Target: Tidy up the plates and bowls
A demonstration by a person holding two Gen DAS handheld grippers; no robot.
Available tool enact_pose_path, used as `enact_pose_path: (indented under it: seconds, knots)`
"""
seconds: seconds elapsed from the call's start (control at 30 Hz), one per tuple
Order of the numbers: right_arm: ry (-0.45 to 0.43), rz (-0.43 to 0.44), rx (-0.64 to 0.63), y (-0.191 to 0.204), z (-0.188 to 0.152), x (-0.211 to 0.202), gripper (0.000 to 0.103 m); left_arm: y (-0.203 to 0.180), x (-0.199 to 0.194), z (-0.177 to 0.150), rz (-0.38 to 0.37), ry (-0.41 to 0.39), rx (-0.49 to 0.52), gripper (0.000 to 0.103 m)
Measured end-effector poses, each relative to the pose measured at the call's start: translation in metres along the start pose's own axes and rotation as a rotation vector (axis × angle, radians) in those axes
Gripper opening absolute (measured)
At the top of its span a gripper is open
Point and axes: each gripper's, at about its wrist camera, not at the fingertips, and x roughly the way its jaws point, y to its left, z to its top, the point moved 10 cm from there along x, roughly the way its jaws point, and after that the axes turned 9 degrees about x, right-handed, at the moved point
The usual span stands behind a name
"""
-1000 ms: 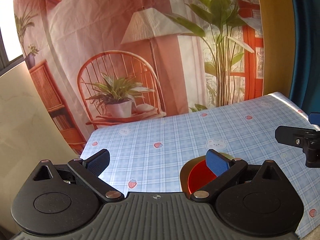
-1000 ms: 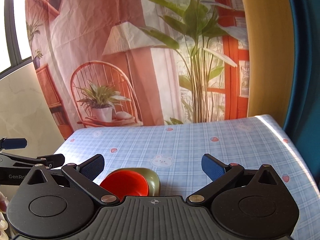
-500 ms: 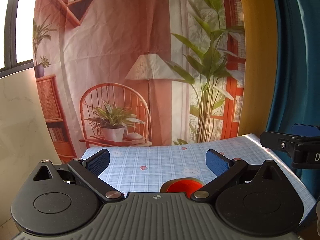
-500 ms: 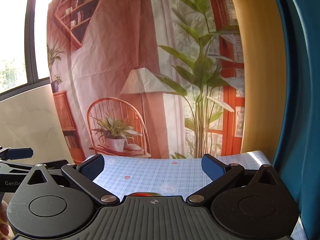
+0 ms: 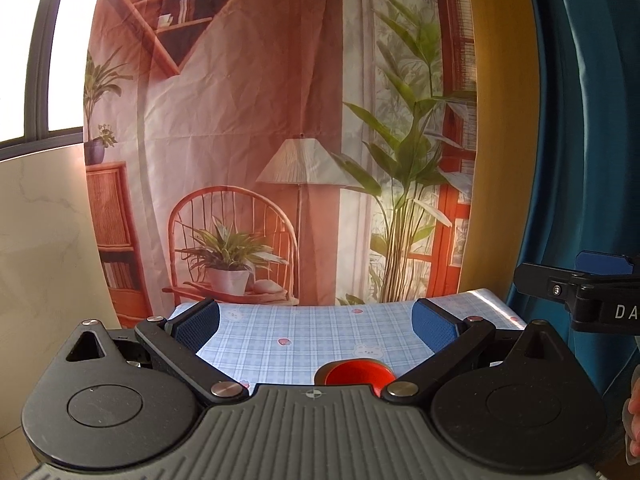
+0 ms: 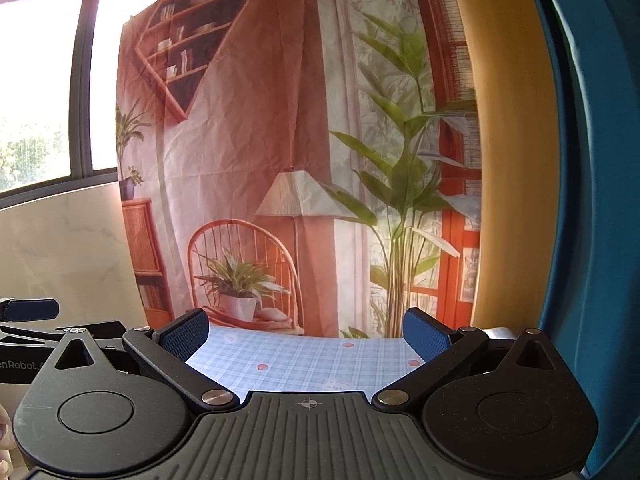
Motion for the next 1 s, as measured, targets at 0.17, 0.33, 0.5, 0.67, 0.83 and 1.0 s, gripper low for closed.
enact_pose_path:
  seconds: [0.17,0.33,0.5,0.67,0.83,1.0]
  knots:
    - [0.005,-0.009,0.000,0.001,-0.001,-0.003,0.103,-0.001,-0.001,0.002,0.031,-0.008,0.018,0.103]
    - [0.001,-0.018,0.002,0.001,0.000,-0.007,0.103,-0.003,-0.008,0.006,0.061,-0.028,0.054,0.103]
    - [-0.002,-0.023,0.005,0.000,0.002,-0.009,0.103,0.002,-0.011,0.007,0.070,-0.034,0.030,0.103]
    - [0.001,-0.019,0.007,-0.001,0.002,-0.009,0.103,0.004,-0.012,0.007,0.093,-0.020,0.028,0.103]
    - [0.002,-0.021,0.008,0.000,0.002,-0.008,0.103,0.004,-0.013,0.007,0.109,-0.014,0.027,0.103]
    - [-0.001,-0.026,0.007,0.000,0.002,-0.006,0.103,0.005,-0.014,0.005,0.103,-0.007,0.022,0.103]
